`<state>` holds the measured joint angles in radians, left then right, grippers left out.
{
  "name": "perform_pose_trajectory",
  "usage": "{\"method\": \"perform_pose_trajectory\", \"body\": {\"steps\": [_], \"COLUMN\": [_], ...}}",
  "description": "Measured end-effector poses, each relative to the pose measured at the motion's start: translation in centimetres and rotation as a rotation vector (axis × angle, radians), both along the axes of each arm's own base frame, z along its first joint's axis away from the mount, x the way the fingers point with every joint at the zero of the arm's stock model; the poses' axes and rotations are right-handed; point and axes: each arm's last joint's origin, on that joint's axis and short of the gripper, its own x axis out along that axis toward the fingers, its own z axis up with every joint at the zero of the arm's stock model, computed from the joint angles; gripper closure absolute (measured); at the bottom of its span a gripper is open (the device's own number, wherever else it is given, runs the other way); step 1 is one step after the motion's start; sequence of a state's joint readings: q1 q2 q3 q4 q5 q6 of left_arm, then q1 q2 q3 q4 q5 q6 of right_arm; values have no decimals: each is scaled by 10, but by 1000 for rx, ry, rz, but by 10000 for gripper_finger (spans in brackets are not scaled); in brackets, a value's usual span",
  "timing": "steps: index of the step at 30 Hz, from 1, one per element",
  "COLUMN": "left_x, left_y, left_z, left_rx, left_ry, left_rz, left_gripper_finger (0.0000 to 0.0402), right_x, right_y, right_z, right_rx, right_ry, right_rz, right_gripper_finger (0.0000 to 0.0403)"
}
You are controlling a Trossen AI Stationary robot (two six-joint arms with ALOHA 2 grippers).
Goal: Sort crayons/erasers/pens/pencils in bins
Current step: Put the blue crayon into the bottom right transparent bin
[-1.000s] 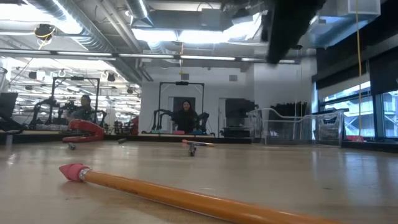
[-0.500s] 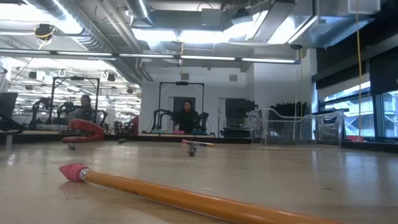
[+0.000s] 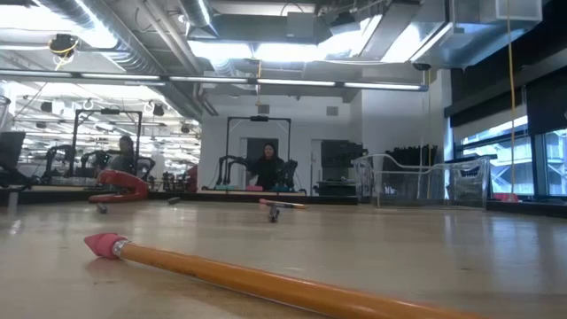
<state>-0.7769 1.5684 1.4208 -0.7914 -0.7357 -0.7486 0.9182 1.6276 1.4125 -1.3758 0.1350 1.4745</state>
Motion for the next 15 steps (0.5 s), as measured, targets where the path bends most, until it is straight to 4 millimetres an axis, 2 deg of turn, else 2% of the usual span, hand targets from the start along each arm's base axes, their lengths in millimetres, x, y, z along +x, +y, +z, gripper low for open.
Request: {"method": "perform_pose_trajectory", "body": {"steps": [7, 15], "left_x": [2, 2], "left_y": [1, 0], "left_z": [1, 1], "left_rx": [-9, -17], "left_ry": [-7, -15], "left_rz": [5, 4], "left_gripper_finger": [315, 315], "right_x": [-13, -21], "right_y": [7, -8], "right_z": [-50, -108], "right_rx": [45, 48], "right_ry": [26, 27], "right_rz": [2, 47], "right_gripper_finger": [367, 367]}}
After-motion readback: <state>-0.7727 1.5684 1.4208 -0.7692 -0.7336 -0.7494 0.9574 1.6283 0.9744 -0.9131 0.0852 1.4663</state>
